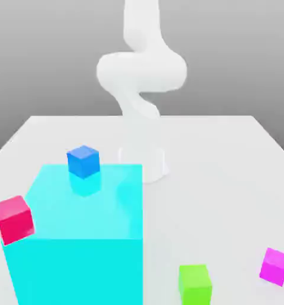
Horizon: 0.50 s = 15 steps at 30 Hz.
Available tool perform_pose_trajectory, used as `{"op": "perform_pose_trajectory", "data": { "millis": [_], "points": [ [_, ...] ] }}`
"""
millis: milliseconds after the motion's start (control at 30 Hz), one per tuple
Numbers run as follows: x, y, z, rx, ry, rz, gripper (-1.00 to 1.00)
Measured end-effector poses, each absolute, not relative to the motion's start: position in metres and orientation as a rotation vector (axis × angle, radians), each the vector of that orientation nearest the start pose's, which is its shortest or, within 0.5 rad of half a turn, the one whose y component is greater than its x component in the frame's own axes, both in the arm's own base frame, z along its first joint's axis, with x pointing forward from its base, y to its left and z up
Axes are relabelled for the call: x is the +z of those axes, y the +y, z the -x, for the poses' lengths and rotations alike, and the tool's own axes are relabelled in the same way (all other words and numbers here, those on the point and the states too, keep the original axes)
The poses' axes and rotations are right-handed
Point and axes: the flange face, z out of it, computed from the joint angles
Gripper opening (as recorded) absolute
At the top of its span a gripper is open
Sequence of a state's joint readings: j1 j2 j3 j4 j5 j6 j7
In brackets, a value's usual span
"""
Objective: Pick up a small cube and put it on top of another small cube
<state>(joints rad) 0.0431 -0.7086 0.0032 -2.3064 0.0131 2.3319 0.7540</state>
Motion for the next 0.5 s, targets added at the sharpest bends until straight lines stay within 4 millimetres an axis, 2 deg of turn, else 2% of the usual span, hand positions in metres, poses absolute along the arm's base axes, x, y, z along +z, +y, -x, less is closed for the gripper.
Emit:
{"op": "perform_pose_trajectory", "data": {
  "millis": [100,233,367,500],
  "points": [
    [0.634,0.045,-0.416,-0.843,0.819,2.622,0.0],
    [0.571,0.086,-0.451,-0.71,0.654,2.739,0.0],
    [0.503,0.129,-0.473,-0.576,0.478,2.843,0.0],
    [0.432,0.172,-0.481,-0.442,0.292,2.933,0.0]
  ]
}}
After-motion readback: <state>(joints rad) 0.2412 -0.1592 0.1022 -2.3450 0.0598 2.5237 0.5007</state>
